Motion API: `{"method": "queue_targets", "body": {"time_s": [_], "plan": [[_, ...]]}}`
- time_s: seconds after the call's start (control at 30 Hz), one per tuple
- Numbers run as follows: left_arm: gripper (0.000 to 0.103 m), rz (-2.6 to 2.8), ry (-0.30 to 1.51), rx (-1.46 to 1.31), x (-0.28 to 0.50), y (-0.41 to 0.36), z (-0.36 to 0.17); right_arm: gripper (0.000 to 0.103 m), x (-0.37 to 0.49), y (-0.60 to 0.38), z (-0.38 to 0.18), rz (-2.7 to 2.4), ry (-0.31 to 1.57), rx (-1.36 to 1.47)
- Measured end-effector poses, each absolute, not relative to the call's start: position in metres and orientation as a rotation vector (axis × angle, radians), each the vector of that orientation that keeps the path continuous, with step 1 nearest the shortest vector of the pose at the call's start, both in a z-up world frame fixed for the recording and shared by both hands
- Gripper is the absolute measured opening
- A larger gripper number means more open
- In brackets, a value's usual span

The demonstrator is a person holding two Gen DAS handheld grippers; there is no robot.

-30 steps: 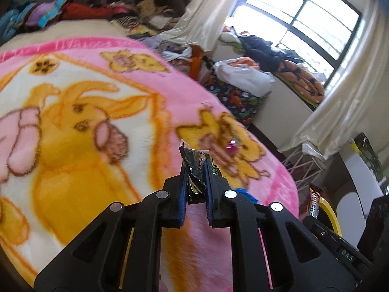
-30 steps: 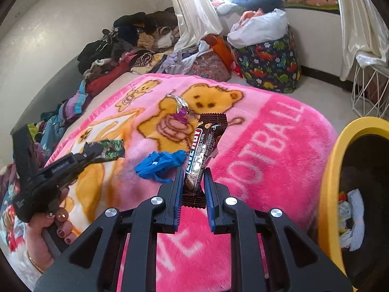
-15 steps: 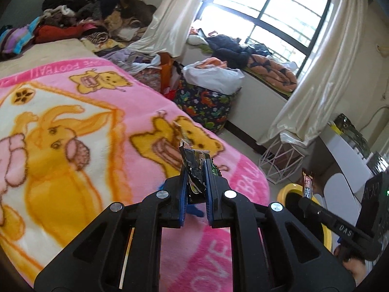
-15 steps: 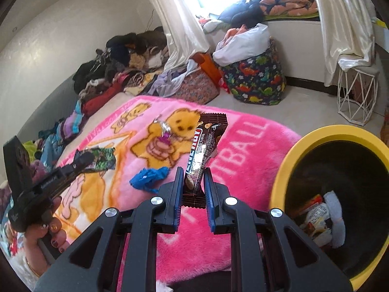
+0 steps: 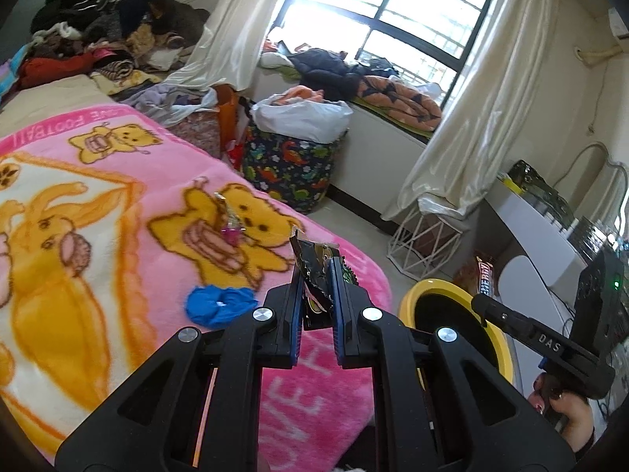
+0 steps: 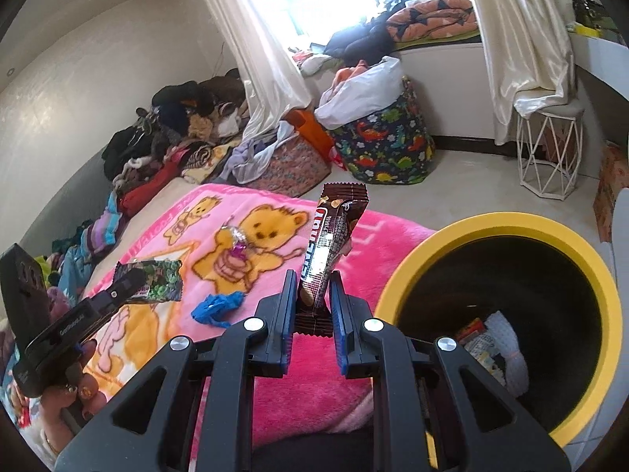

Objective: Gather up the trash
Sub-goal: 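Carry the green packet and chocolate bar over the yellow-rimmed bin with both tools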

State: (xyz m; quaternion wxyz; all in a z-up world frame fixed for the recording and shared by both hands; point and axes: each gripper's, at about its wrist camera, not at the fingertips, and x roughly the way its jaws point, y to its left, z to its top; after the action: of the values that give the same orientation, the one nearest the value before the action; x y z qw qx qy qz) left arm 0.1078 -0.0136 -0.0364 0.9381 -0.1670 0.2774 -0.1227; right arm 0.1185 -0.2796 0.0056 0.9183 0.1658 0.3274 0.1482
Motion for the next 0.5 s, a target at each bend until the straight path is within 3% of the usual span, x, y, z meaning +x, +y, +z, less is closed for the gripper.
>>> {"method": "queue_targets", "body": {"time_s": [0.5], "plan": [[0.007,-0.367,0.572,-0.29,0.108,-0.065,-0.028,0.016,0.107,-0.324,0.009,0.201,0.642,0.369]]}}
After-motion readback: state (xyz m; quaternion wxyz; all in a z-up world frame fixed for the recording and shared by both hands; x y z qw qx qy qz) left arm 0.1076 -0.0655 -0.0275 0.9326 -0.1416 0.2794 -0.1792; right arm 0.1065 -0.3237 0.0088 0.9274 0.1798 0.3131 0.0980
